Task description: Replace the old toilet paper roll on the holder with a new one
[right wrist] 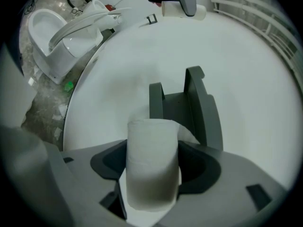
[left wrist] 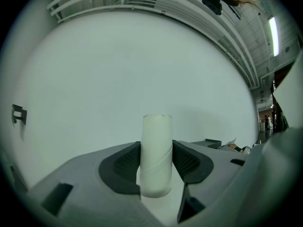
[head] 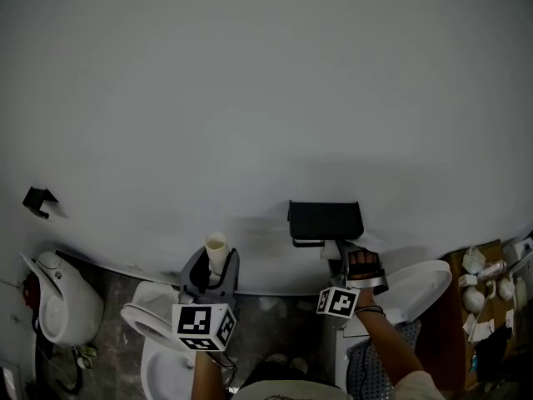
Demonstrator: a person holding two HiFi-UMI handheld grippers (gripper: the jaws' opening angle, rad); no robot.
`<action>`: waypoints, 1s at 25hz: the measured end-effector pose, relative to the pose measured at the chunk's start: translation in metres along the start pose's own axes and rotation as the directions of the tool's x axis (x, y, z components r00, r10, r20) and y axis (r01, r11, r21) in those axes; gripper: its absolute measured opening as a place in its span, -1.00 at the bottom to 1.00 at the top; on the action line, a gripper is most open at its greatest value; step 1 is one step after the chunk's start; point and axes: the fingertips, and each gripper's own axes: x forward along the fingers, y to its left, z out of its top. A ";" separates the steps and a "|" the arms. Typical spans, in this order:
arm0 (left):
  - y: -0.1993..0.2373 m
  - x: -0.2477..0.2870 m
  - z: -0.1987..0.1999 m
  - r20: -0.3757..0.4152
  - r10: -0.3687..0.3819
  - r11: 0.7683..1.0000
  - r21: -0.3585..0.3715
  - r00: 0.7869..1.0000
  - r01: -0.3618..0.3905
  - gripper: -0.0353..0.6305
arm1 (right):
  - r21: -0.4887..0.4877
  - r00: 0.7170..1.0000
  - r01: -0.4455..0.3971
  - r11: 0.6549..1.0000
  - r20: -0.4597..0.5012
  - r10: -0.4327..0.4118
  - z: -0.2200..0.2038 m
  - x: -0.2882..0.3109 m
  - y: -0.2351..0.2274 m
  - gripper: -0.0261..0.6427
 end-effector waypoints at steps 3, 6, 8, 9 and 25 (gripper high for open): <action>0.004 -0.006 -0.001 -0.003 0.014 1.000 0.008 1.000 -0.014 -0.29 | -0.021 0.999 0.012 1.000 0.032 -0.012 0.018 0.000 -0.001 -0.01; 0.009 -0.012 -0.002 -0.007 0.031 0.999 0.016 0.999 -0.031 -0.29 | -0.026 0.998 0.010 1.000 0.066 -0.009 0.037 0.000 0.002 -0.01; 0.013 -0.016 -0.003 -0.008 0.039 0.999 0.018 0.999 -0.039 -0.29 | -0.019 0.996 0.008 1.000 0.085 -0.006 0.048 0.000 0.003 -0.01; 0.014 -0.018 -0.003 -0.009 0.043 0.999 0.018 0.999 -0.043 -0.29 | -0.017 0.996 0.006 1.000 0.093 -0.004 0.052 0.000 0.003 -0.01; 0.002 -0.011 0.004 0.004 0.015 1.000 0.010 1.000 -0.015 -0.29 | 0.293 0.964 -0.148 0.945 0.257 0.071 0.069 -0.068 -0.002 0.07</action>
